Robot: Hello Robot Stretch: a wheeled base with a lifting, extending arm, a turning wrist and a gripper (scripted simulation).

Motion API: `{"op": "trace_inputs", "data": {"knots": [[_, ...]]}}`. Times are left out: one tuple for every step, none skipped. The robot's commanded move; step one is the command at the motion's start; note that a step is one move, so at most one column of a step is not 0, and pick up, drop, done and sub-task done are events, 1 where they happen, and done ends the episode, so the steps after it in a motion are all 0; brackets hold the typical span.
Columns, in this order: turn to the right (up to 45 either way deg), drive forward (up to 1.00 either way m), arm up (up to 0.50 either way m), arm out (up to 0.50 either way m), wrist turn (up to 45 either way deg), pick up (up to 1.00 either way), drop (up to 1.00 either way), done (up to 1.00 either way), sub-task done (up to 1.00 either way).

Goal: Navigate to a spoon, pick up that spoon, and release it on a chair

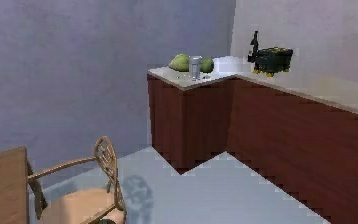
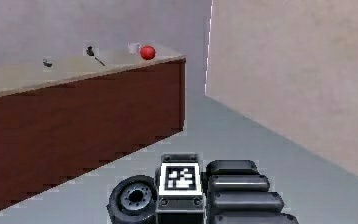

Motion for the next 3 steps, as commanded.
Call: {"op": "trace_inputs", "data": {"knots": [[45.0, 0.0, 0.0, 0.0, 0.0, 0.0, 0.0, 0.0, 0.0], [45.0, 0.0, 0.0, 0.0, 0.0, 0.0, 0.0, 0.0, 0.0], [45.0, 0.0, 0.0, 0.0, 0.0, 0.0, 0.0, 0.0, 0.0]]}}
